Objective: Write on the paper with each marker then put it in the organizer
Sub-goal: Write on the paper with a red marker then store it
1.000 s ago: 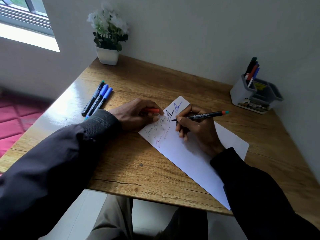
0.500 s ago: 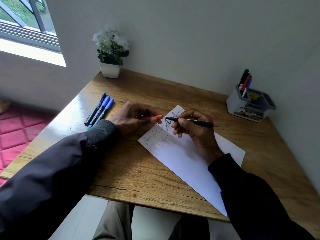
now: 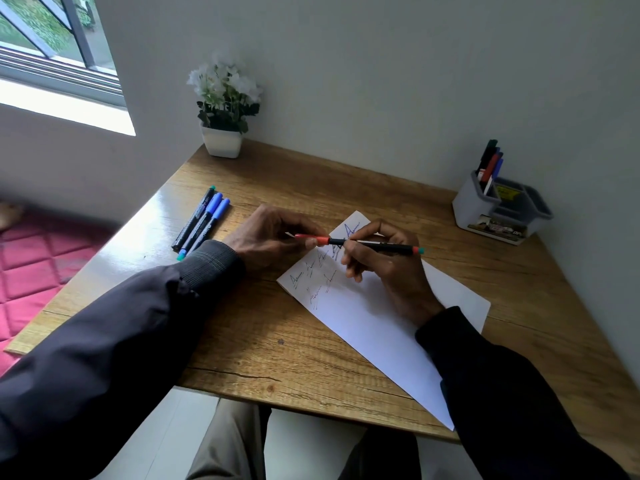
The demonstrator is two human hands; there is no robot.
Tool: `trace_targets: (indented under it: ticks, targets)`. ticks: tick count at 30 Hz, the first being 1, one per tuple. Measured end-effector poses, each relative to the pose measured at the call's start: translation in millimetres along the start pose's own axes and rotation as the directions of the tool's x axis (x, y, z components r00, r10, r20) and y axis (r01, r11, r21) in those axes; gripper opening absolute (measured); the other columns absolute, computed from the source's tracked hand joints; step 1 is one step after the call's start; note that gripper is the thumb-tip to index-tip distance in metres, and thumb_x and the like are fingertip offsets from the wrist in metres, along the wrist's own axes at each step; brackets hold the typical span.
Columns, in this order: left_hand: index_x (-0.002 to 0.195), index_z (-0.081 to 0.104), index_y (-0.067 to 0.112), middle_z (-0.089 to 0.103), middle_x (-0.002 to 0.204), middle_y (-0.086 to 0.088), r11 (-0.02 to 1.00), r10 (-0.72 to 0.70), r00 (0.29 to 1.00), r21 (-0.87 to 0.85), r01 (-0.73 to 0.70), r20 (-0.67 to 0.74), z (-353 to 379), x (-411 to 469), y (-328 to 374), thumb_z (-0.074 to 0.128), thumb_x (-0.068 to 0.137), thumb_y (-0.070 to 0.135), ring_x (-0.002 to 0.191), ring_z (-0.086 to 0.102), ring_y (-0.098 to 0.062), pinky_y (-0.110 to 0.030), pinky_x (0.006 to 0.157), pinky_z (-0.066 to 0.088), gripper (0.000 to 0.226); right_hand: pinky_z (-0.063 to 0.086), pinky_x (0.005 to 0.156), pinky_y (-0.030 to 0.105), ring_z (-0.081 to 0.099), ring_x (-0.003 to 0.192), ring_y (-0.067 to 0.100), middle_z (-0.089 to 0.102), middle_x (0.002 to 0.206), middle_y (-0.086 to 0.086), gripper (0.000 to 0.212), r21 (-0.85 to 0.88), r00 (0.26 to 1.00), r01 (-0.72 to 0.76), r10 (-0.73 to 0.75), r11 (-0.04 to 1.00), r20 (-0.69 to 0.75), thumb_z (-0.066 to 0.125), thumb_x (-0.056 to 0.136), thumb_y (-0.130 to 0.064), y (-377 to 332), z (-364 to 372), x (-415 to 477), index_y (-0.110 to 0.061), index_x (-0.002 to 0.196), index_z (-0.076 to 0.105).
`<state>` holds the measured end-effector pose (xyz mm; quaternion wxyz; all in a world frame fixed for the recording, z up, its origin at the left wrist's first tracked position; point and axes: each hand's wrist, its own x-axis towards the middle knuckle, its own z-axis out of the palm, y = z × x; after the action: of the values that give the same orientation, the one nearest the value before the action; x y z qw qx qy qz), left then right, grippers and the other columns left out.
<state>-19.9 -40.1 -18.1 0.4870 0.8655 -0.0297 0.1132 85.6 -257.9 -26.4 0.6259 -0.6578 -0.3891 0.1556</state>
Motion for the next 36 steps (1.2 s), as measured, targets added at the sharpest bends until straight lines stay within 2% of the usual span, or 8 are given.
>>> trace_targets:
  ticks: [3, 8, 15, 25, 28, 31, 34, 36]
  targets:
    - [0.106, 0.076, 0.013, 0.074, 0.103, 0.01, 1.0, 0.02, 1.0, -0.006, -0.02, -0.011, -1.4, -1.2, -2.1, 0.067, 0.094, 0.013, 0.096, 0.069, -0.004, -0.02, 0.074, 0.059, 0.015, 0.055, 0.055, 0.029, 0.067, 0.059, 0.025, 0.073, 0.075, 0.011, 0.003, -0.059, 1.0, 0.027, -0.027, 0.998, -0.003, 0.071, 0.094, -0.002, 0.2, 0.9, -1.5, -0.003, 0.097, 0.071]
    - [0.103, 0.077, 0.007, 0.076, 0.101, 0.0, 0.998, 0.023, 0.996, -0.061, -0.029, -0.092, 4.6, -1.1, 1.9, 0.072, 0.09, 0.013, 0.09, 0.073, -0.008, -0.019, 0.071, 0.059, 0.015, 0.06, 0.067, 0.035, 0.073, 0.074, 0.033, 0.074, 0.097, 0.027, 0.023, 0.195, 0.995, -0.071, 0.056, 0.978, 0.082, 0.055, 0.1, -0.007, -5.6, -5.7, 1.4, 0.007, 0.11, 0.07]
    - [0.094, 0.079, 0.01, 0.077, 0.086, 0.009, 0.99, -0.056, 0.978, -0.138, 0.028, -0.202, 13.6, -4.0, 12.5, 0.077, 0.085, 0.014, 0.079, 0.073, -0.008, -0.016, 0.063, 0.056, 0.01, 0.062, 0.058, 0.034, 0.075, 0.064, 0.033, 0.078, 0.084, 0.014, 0.009, -0.094, 0.995, 0.038, -0.047, 0.995, -0.092, 0.074, 0.091, -0.004, -8.3, -7.7, 0.4, 0.004, 0.096, 0.073]
    - [0.092, 0.079, 0.015, 0.076, 0.081, 0.007, 0.997, -0.055, 0.934, -0.062, 0.036, -0.353, 34.0, 0.5, 28.0, 0.076, 0.083, 0.018, 0.07, 0.069, -0.001, -0.012, 0.057, 0.051, 0.01, 0.059, 0.051, 0.032, 0.071, 0.058, 0.028, 0.075, 0.075, 0.012, 0.006, -0.122, 0.984, 0.107, -0.123, 0.987, -0.129, 0.071, 0.094, -0.005, -10.8, -8.0, -0.3, -0.005, 0.089, 0.074]
    - [0.095, 0.077, 0.007, 0.074, 0.08, 0.006, 0.997, -0.002, 0.939, -0.073, -0.024, -0.344, 27.2, 5.4, 37.4, 0.075, 0.085, 0.013, 0.069, 0.069, -0.002, -0.013, 0.059, 0.052, 0.012, 0.059, 0.055, 0.032, 0.073, 0.062, 0.026, 0.077, 0.08, 0.009, 0.006, -0.166, 0.981, 0.107, -0.131, 0.98, -0.143, 0.072, 0.094, -0.008, -13.9, -12.2, 2.8, -0.009, 0.089, 0.075]
    - [0.098, 0.075, 0.002, 0.076, 0.077, 0.005, 0.982, -0.028, 0.93, -0.185, -0.044, -0.366, 21.6, 12.6, 48.4, 0.076, 0.084, 0.009, 0.069, 0.072, -0.007, -0.016, 0.061, 0.055, 0.016, 0.059, 0.066, 0.027, 0.074, 0.074, 0.013, 0.079, 0.086, -0.005, 0.004, -0.361, 0.973, 0.085, -0.155, 0.929, -0.17, 0.078, 0.089, -0.02, -10.7, -20.3, 8.2, -0.017, 0.088, 0.08]
    - [0.098, 0.075, 0.006, 0.077, 0.081, 0.007, 0.979, -0.023, 0.927, -0.194, -0.054, -0.374, 23.7, 23.0, 53.6, 0.077, 0.083, 0.009, 0.076, 0.075, -0.01, -0.017, 0.065, 0.057, 0.015, 0.062, 0.079, 0.03, 0.073, 0.089, 0.003, 0.077, 0.099, -0.014, 0.012, -0.482, 0.973, 0.05, -0.151, 0.875, -0.173, 0.079, 0.087, -0.027, -10.9, -24.3, 11.5, -0.023, 0.099, 0.08]
    - [0.096, 0.075, 0.009, 0.078, 0.083, 0.005, 0.966, -0.041, 0.924, -0.25, -0.06, -0.381, 27.2, 30.7, 55.0, 0.077, 0.083, 0.01, 0.078, 0.076, -0.012, -0.017, 0.067, 0.057, 0.013, 0.059, 0.078, 0.023, 0.071, 0.087, -0.001, 0.075, 0.097, -0.015, 0.014, -0.522, 0.974, 0.028, -0.14, 0.853, -0.176, 0.079, 0.089, -0.025, -13.7, -27.5, 13.6, -0.023, 0.103, 0.079]
